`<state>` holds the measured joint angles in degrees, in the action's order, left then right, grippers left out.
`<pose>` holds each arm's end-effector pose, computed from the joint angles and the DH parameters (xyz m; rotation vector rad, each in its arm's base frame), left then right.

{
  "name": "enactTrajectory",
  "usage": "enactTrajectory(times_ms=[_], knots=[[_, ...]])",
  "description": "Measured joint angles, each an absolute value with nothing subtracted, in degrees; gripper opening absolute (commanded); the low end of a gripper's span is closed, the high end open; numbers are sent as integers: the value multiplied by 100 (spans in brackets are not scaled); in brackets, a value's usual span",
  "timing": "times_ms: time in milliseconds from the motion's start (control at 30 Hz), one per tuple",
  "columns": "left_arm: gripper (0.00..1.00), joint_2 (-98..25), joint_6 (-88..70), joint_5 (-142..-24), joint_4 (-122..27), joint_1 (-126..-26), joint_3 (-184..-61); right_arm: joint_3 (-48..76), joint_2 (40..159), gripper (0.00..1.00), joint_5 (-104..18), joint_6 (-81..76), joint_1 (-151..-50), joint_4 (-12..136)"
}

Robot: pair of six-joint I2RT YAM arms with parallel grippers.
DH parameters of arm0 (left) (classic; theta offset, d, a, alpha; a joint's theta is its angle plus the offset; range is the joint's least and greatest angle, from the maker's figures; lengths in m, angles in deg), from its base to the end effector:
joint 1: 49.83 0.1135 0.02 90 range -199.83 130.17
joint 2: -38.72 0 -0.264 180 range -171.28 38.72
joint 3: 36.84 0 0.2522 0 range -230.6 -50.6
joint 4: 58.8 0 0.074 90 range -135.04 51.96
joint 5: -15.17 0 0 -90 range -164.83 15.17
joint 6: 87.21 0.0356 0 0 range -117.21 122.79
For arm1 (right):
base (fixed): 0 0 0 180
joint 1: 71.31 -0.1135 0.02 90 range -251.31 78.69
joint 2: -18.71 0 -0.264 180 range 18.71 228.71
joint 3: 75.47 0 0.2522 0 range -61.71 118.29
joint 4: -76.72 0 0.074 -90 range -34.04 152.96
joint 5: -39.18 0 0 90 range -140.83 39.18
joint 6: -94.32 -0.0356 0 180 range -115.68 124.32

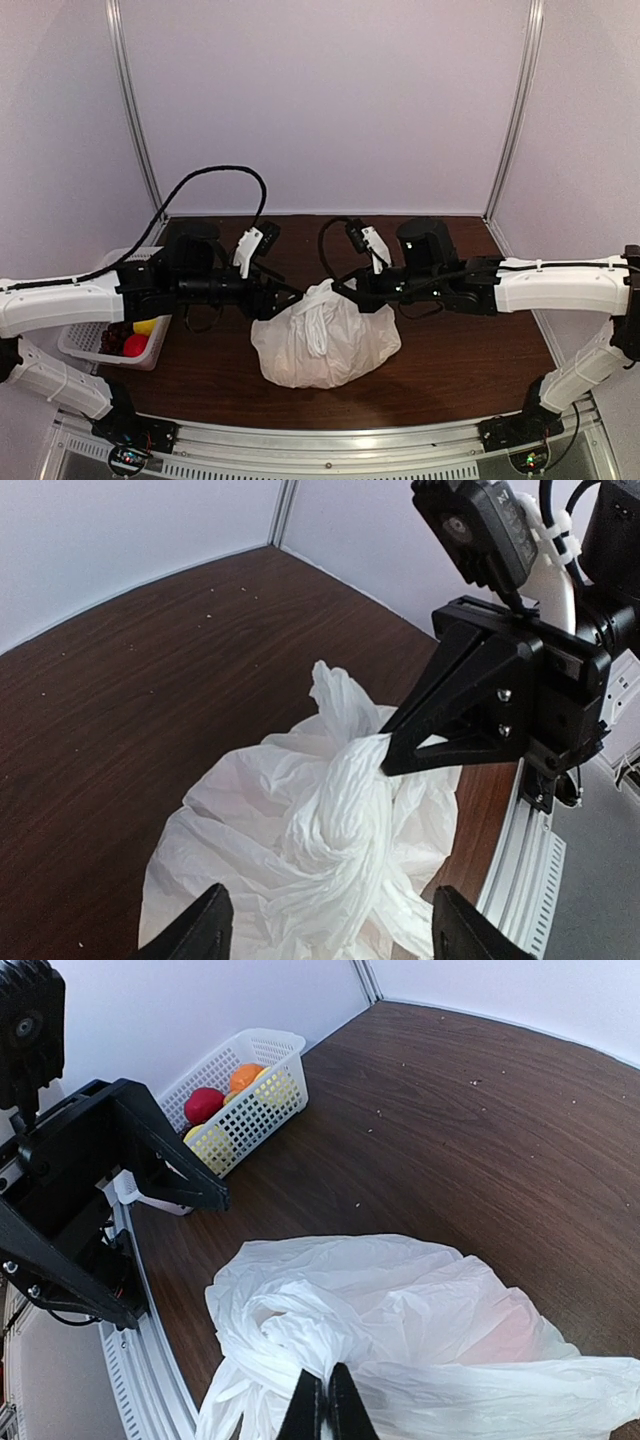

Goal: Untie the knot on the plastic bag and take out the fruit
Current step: Untie the bag handles from the takeout bag.

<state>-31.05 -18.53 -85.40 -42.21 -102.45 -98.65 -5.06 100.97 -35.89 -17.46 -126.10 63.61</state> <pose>0.1634 -0.2246 0.2810 0.6983 2.0222 -0.9832 0.1825 0.2745 0.2776 -0.7885 2.0245 1.0779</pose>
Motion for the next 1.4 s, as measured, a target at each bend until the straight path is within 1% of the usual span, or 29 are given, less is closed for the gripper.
enactTrajectory(times_ms=[100, 167, 200, 300, 467, 833, 900, 1100, 1167, 1267, 1400], knots=[[71, -3208, -1848, -8682, -4239, -10273, -9963, -651, 10007, 0, -3591, -1868, -12627, 6448], [69, -3311, -1829, -8724, -4256, -10315, -10011, -690, 9974, 0, -3602, -1932, -12625, 6474], [67, -3366, -1827, -8748, -4271, -10337, -10024, -697, 9968, 0, -3608, -1951, -12625, 6472], [56, -3558, -1805, -8813, -4333, -10380, -10132, -699, 9959, 0, -3632, -1971, -12627, 6479], [50, -3879, -1695, -8881, -4405, -10461, -10392, -699, 9959, 0, -3656, -1971, -12627, 6474], [48, -4231, -1560, -8676, -4167, -10699, -10475, -699, 9959, 0, -3669, -1969, -12627, 6446], [43, -4249, -1547, -8590, -4114, -10734, -10477, -699, 9959, 0, -3667, -1969, -12627, 6446], [23, -4279, -1507, -8365, -4018, -10754, -10540, -699, 9959, 0, -3667, -1969, -12627, 6444], [12, -4284, -1494, -8322, -4018, -10754, -10558, -699, 9959, 0, -3667, -1969, -12627, 6444], [1, -4297, -1470, -8269, -4018, -10758, -10560, -699, 9959, 0, -3669, -1969, -12627, 6446], [0, -4297, -1481, -8241, -4016, -10765, -10560, -699, 9959, 0, -3696, -1971, -12627, 6446]])
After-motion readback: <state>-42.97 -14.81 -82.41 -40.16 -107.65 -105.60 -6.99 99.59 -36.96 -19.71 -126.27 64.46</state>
